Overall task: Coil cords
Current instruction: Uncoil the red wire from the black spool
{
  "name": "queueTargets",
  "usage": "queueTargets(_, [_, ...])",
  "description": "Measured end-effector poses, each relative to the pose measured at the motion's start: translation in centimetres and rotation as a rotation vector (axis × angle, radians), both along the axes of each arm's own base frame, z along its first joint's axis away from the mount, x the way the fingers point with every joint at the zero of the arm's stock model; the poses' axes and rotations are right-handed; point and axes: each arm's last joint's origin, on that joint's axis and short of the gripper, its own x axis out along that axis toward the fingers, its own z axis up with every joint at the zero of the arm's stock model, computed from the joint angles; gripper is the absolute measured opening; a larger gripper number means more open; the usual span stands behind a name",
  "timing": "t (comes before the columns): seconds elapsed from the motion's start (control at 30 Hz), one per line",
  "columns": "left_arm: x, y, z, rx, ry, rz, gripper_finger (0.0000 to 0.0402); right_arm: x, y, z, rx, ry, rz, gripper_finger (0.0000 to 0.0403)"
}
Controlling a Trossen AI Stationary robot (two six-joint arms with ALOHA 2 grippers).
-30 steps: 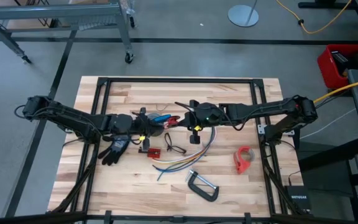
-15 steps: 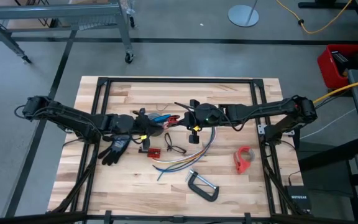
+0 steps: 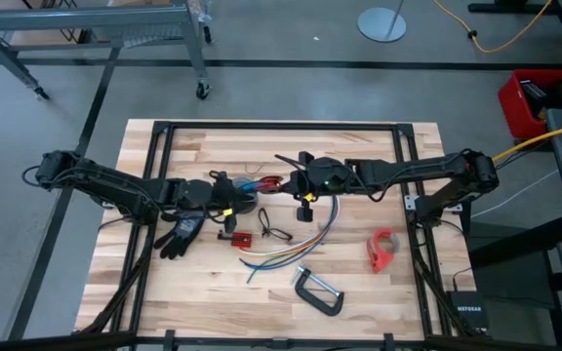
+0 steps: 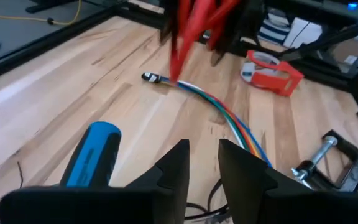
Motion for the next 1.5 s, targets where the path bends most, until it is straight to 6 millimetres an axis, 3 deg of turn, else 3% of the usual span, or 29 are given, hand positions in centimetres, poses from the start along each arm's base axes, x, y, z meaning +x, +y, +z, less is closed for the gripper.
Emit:
queueTargets(0.33, [-0.4, -0.1, 1.0, 0.001, -0.05, -0.01, 0.0084, -1.1, 0.4, -0.2, 0.09, 0.194, 0.126, 0.0015])
queueTargets(0.57, [-0.1, -0.2, 1.6, -0.036, -0.131, -0.006, 0.0084, -0.8, 0.9, 0.1, 0.173, 0.154, 0.247, 0.0015])
queueTargets(0.77, [0.0, -0.5, 2.2, -0.016, -0.192, -0.029, 0.0084, -0.6, 0.9, 0.3, 0.169, 0.124, 0.247, 0.0015])
queueTargets(1.17, [-0.3, -2.5, 1.8, -0.032, -0.147, -0.133, 0.0084, -0.1, 0.7, 1.1, 0.137, 0.025, 0.203, 0.0015])
queueTargets(1.5, [-0.4, -2.9, 1.9, -0.003, -0.151, -0.153, 0.0084, 0.1, 0.7, 1.4, 0.138, -0.013, 0.205, 0.0015])
